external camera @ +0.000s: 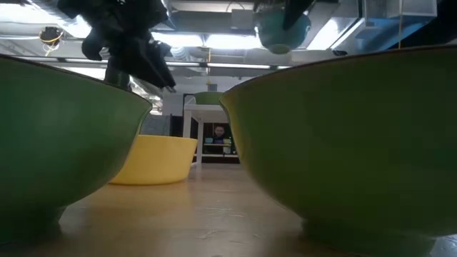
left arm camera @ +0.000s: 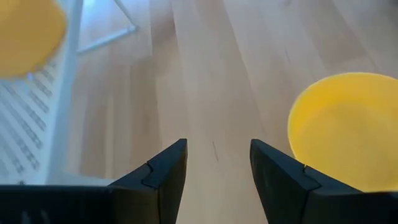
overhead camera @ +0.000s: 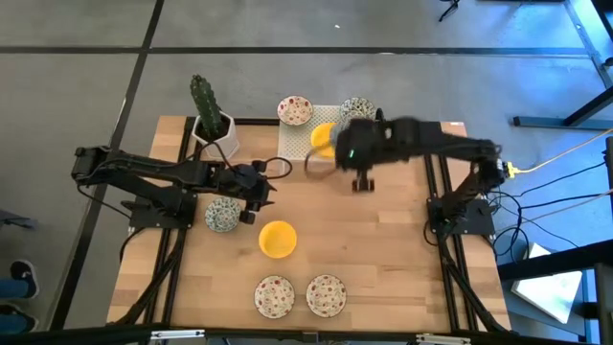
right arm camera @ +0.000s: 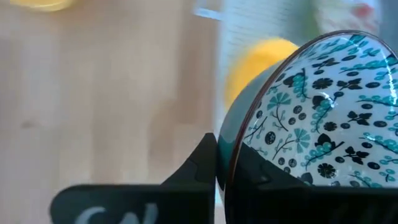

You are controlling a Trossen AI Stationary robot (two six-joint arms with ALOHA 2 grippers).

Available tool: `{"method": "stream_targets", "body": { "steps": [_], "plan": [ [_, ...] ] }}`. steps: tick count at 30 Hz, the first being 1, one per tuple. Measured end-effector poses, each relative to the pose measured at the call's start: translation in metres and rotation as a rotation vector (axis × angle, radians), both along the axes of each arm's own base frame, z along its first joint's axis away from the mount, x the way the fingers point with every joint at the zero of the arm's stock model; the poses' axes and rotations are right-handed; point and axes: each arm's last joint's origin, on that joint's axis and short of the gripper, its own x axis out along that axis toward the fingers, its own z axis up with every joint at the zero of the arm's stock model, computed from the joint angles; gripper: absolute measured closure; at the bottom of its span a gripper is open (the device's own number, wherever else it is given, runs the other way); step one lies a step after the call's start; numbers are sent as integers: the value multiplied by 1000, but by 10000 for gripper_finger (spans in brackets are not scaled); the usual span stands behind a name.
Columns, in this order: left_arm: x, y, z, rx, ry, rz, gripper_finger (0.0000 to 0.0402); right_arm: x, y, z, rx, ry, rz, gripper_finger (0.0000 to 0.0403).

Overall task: Pick & Place Mini bowls
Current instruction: Stack the right blue patterned bowl on top of the other blue patterned bowl on the shelf

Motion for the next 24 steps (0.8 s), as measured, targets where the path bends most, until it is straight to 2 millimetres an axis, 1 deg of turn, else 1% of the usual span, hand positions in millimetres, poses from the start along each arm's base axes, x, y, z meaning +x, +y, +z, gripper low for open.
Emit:
{"method": "stream_targets", "body": {
  "steps": [2,5,7,10,12,15,20,24],
  "plan": [
    [2,0,3,19,-32,-16,231,-8,-27,3,-2,-9,-95,385],
    [6,0,7,36,-85,-29,231,-17,-66,0,-13,5,-224,385],
    [6,0,7,32,-90,-35,231,-20,-88,-2,-27,22,-259,385],
    [6,0,7,31,-85,-36,231,-21,-112,-6,-13,10,-258,382],
    [6,0,7,32,-85,-36,231,-18,-124,-10,36,-27,-235,378],
    [6,0,7,26,-86,-31,231,-13,-137,-15,95,-76,-220,378],
    [5,0,5,24,-69,-30,231,-8,-155,-29,123,-47,-256,381],
    [3,0,3,22,-36,-28,231,-7,-165,-39,151,-19,-309,371]
  ]
}}
